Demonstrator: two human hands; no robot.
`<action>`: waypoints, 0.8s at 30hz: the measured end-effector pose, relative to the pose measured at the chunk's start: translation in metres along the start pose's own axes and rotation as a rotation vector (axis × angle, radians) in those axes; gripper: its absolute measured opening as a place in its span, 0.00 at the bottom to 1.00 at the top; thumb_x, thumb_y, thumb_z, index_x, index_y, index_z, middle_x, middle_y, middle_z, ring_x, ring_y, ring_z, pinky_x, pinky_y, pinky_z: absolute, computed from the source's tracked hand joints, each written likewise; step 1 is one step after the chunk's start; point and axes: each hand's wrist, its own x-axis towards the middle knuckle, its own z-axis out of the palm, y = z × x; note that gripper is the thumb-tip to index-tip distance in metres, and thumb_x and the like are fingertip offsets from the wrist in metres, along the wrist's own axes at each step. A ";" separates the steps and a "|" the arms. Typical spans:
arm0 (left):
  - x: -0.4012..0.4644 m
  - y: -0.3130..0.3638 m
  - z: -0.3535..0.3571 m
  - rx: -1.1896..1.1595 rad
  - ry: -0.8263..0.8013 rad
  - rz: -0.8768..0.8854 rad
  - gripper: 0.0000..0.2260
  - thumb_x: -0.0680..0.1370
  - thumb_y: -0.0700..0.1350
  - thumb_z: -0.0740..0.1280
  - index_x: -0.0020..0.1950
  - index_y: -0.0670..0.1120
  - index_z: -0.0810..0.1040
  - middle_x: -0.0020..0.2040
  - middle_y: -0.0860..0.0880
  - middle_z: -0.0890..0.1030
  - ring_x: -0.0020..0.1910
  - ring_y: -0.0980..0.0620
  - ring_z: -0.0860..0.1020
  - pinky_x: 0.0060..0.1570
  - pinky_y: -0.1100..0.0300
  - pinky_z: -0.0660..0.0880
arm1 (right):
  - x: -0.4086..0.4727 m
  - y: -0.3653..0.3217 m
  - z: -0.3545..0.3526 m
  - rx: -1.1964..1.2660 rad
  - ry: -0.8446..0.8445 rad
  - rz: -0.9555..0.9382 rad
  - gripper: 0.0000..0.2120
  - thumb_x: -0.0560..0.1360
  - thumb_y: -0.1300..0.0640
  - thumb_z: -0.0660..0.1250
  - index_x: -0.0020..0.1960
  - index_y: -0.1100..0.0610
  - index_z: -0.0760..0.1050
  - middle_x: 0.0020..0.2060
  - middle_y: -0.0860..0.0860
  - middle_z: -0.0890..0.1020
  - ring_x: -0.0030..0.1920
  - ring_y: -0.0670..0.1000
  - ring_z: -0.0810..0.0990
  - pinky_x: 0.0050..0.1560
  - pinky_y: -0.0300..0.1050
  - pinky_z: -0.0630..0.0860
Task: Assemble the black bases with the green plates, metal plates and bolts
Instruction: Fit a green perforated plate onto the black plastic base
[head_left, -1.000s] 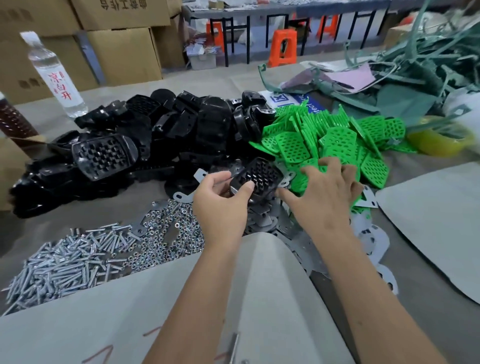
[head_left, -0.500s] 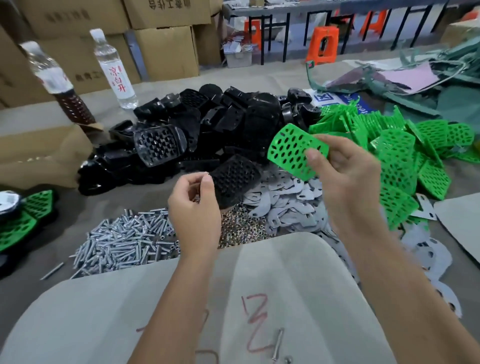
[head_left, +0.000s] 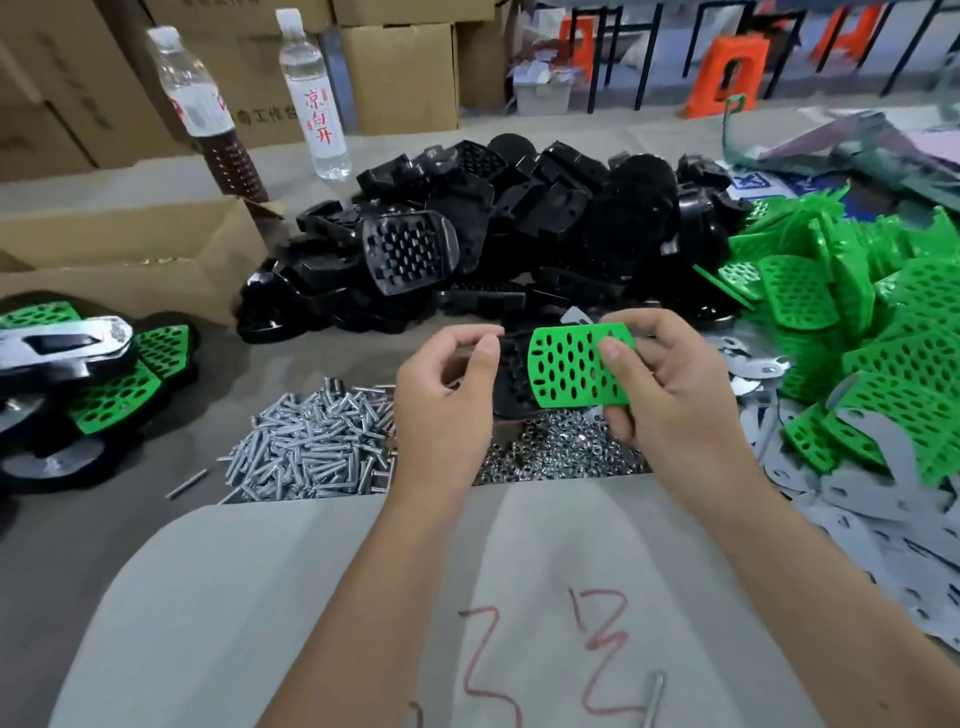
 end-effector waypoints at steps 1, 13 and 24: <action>0.000 0.000 0.000 -0.011 0.003 -0.009 0.08 0.78 0.50 0.67 0.52 0.53 0.86 0.48 0.51 0.87 0.51 0.45 0.85 0.53 0.35 0.82 | 0.000 0.001 0.000 -0.009 -0.001 -0.013 0.04 0.83 0.54 0.65 0.54 0.47 0.78 0.41 0.52 0.86 0.23 0.50 0.74 0.22 0.42 0.69; -0.002 0.001 -0.001 -0.056 0.015 -0.068 0.08 0.79 0.49 0.68 0.51 0.54 0.87 0.46 0.48 0.87 0.52 0.36 0.84 0.50 0.30 0.81 | -0.005 -0.004 -0.003 0.176 0.048 -0.106 0.05 0.84 0.56 0.67 0.55 0.55 0.81 0.38 0.58 0.84 0.26 0.52 0.76 0.21 0.38 0.69; -0.004 0.003 0.000 -0.065 -0.009 -0.068 0.09 0.84 0.41 0.66 0.54 0.47 0.86 0.49 0.45 0.87 0.51 0.40 0.86 0.49 0.34 0.83 | -0.005 0.000 0.013 0.057 0.035 -0.082 0.12 0.79 0.63 0.73 0.61 0.54 0.80 0.33 0.57 0.84 0.24 0.53 0.77 0.22 0.41 0.72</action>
